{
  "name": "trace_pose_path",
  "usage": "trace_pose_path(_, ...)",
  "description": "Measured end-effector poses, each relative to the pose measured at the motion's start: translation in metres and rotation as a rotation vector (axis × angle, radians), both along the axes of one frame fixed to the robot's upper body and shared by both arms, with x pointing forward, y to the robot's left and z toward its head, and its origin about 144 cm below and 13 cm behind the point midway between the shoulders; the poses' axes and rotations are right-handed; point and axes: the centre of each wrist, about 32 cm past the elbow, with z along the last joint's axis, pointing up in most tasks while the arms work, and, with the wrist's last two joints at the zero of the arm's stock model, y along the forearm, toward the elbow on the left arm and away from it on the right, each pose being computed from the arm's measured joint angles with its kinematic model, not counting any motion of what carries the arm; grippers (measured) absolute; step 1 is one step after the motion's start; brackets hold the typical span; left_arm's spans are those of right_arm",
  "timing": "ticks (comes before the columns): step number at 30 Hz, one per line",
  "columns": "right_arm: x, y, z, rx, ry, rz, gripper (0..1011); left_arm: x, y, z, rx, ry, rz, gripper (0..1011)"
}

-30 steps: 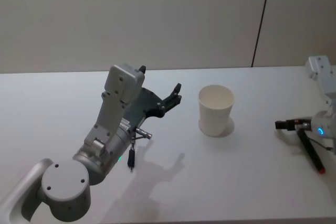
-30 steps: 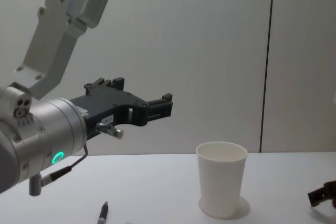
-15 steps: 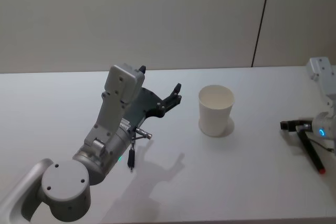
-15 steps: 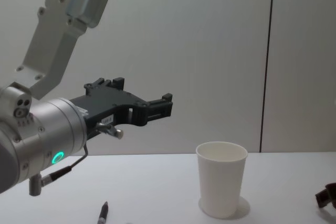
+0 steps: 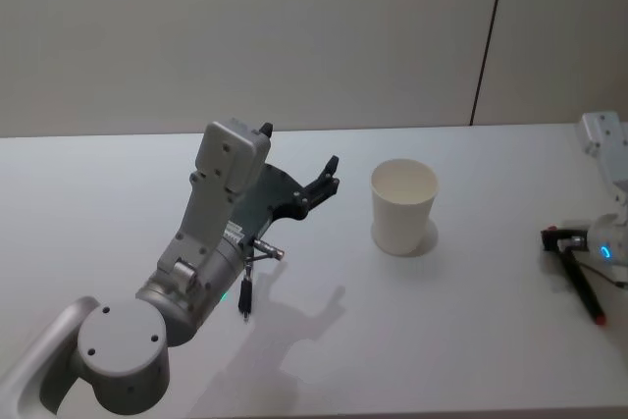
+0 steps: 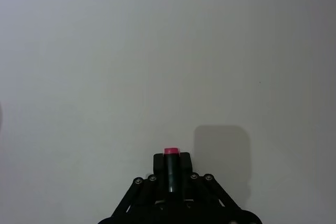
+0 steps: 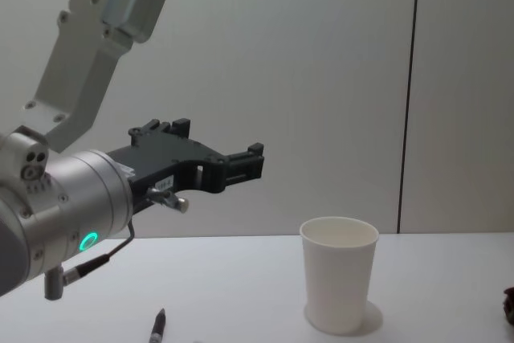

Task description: Place the pen into the pen holder.

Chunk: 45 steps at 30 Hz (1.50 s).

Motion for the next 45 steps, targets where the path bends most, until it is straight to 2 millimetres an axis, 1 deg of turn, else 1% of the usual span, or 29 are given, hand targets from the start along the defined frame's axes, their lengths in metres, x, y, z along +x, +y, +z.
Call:
trace_pose_path(1, 0.0, 0.0, 0.0, 0.0, 0.0, 0.0, 169, 0.0, 0.0, 0.0, 0.0, 0.0, 0.0, 1004)
trace_pose_path(2, 0.0, -0.001, 0.0, 0.0, 0.0, -0.001, 159, 0.0, 0.0, 0.0, 0.0, 0.0, 0.0, 1004)
trace_pose_path(11, -0.001, -0.004, -0.001, 0.0, -0.008, -0.003, 159, 0.0, 0.0, 0.0, 0.0, 0.0, 0.0, 1004)
trace_pose_path(21, -0.006, -0.006, 0.004, 0.007, -0.079, 0.011, 159, 0.0, 0.0, 0.0, 0.0, 0.0, 0.0, 1004)
trace_pose_path(34, -0.021, -0.004, 0.015, 0.029, -0.248, 0.04, 159, 0.0, 0.0, 0.0, 0.0, 0.0, 0.0, 1004)
trace_pose_path(45, -0.036, 0.002, 0.024, 0.051, -0.422, 0.063, 159, 0.0, 0.0, 0.0, 0.0, 0.0, 0.0, 1004)
